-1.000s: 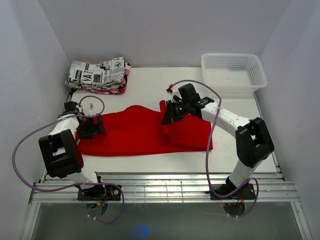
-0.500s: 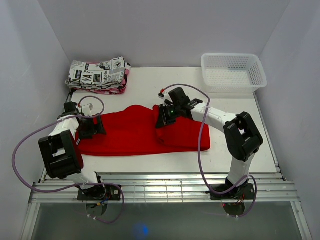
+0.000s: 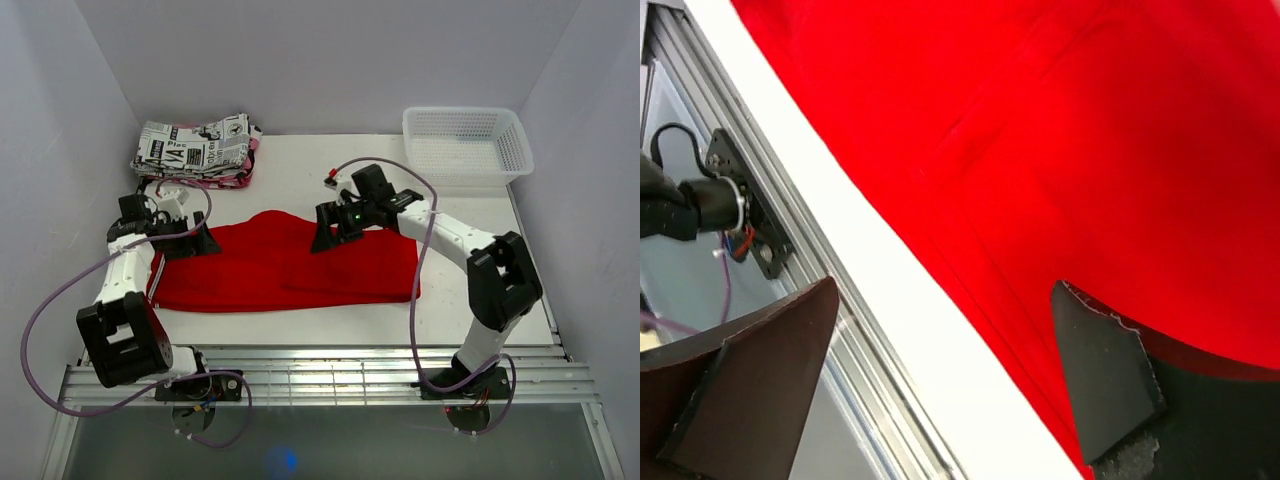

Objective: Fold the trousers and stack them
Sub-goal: Fold the trousers

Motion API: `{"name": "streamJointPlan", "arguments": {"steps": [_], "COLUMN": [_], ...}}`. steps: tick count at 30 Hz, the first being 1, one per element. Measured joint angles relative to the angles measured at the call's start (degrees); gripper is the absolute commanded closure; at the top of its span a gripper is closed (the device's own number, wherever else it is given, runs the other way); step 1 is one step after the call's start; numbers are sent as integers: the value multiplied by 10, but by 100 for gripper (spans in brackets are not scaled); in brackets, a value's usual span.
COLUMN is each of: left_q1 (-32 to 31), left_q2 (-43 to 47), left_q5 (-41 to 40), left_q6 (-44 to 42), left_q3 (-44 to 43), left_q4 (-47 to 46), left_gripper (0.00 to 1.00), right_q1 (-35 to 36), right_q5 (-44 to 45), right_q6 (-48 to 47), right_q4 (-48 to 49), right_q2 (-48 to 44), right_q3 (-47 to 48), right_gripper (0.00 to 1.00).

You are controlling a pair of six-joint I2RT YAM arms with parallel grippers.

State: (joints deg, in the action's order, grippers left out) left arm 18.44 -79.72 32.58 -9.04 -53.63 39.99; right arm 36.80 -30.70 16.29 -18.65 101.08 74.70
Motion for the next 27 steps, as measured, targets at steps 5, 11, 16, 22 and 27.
{"name": "streamJointPlan", "arguments": {"steps": [5,11,16,22,27], "left_q1": [-87,-212,-274,-329,-329], "left_q2": [44,12,-63,-157,-220], "left_q5": [74,136,155,148,132], "left_q6": [12,94,144,186,205], "left_q3": [-49,-40,-40,-51,-52], "left_q4": [-14,-80,-117,-155,-174], "left_gripper": [3,8,11,18,21], "right_q1": [-111,-249,-257,-302,-341], "right_q5": [-53,-114,-127,-55,-30], "right_q6": [-137,-297,-399,-427,-428], "right_q4": [-95,-214,-286,-277,-266], "right_q2": [-65,-74,-56,-47,-47], "right_q3": [23,-8,-96,-206,-208], "right_gripper": [15,31,38,44,43]}}
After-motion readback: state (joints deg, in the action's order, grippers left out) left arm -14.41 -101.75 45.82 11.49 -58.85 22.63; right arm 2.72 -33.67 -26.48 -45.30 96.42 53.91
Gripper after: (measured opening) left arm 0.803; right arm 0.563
